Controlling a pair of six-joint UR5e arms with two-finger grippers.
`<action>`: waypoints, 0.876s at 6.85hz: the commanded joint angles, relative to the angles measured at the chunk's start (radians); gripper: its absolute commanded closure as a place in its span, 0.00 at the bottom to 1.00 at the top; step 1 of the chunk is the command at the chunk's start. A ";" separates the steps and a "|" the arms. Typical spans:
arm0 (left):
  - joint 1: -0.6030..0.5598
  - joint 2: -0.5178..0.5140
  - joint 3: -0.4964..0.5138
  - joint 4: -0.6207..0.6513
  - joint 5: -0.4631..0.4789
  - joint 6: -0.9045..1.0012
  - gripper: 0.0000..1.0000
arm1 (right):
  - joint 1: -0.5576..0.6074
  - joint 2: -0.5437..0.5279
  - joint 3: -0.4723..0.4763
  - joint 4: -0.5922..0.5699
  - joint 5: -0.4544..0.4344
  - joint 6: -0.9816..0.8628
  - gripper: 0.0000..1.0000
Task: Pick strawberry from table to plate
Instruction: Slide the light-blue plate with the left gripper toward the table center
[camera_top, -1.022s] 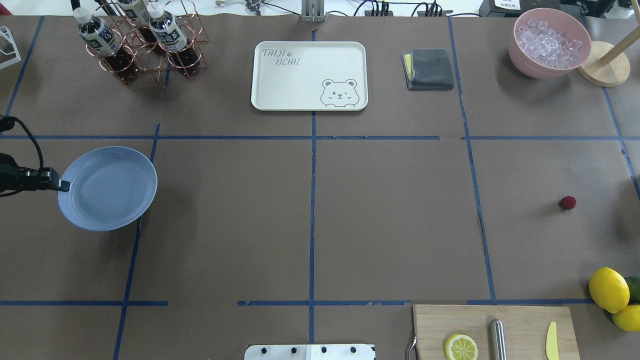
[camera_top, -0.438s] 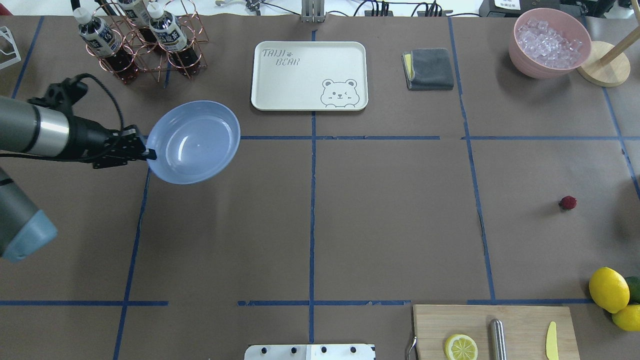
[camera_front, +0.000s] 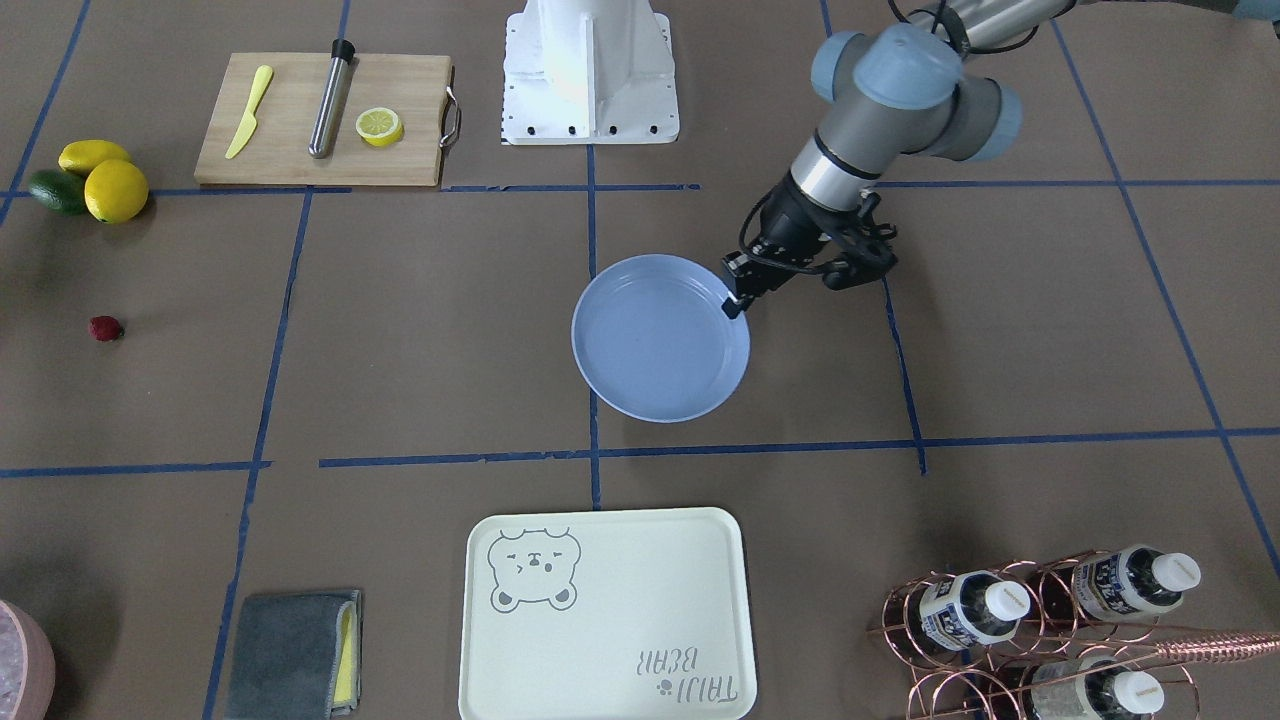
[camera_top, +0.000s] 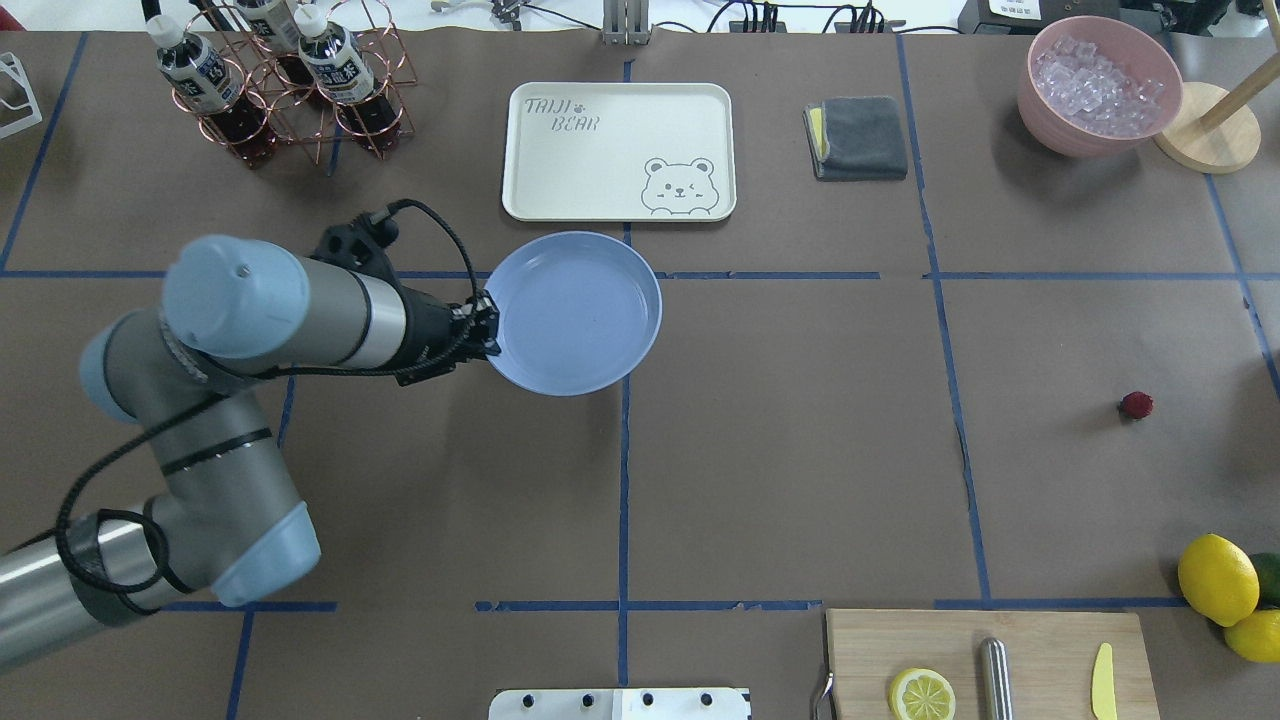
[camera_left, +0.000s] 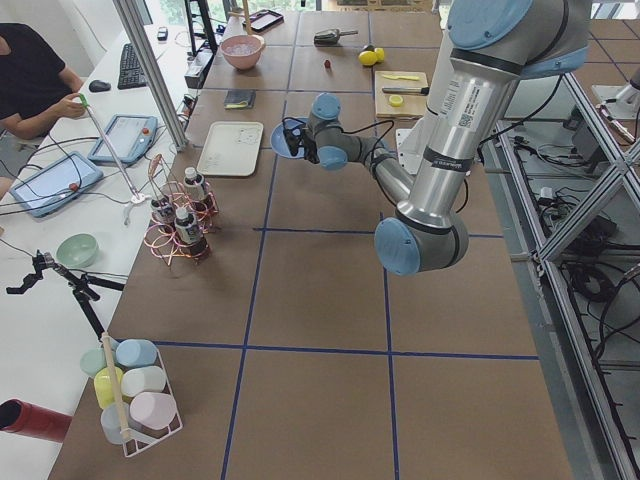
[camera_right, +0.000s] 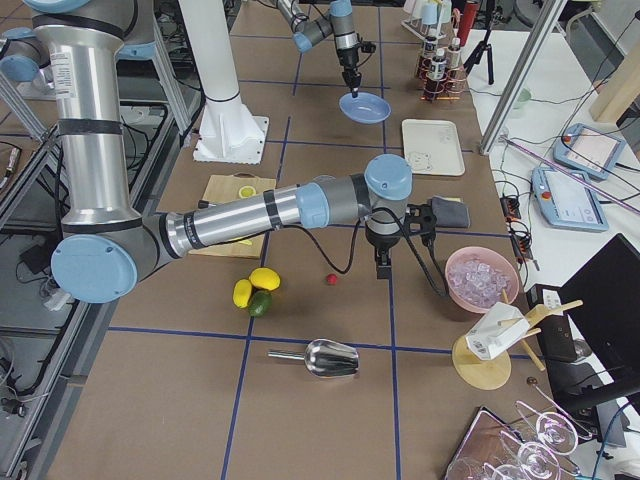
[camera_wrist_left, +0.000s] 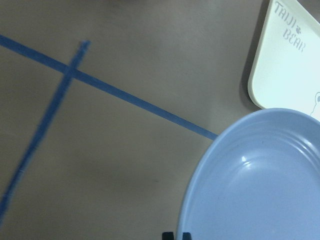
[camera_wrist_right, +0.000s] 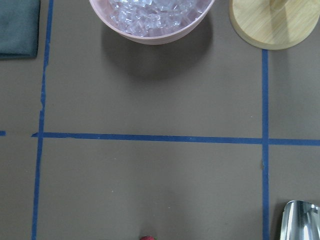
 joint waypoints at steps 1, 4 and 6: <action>0.110 -0.035 0.031 0.020 0.089 -0.033 1.00 | -0.075 -0.011 0.046 0.003 -0.027 0.110 0.00; 0.167 -0.044 0.050 0.045 0.153 -0.041 1.00 | -0.135 -0.099 0.054 0.204 -0.056 0.225 0.00; 0.164 -0.010 0.035 0.048 0.153 -0.029 0.34 | -0.149 -0.113 0.054 0.217 -0.056 0.233 0.00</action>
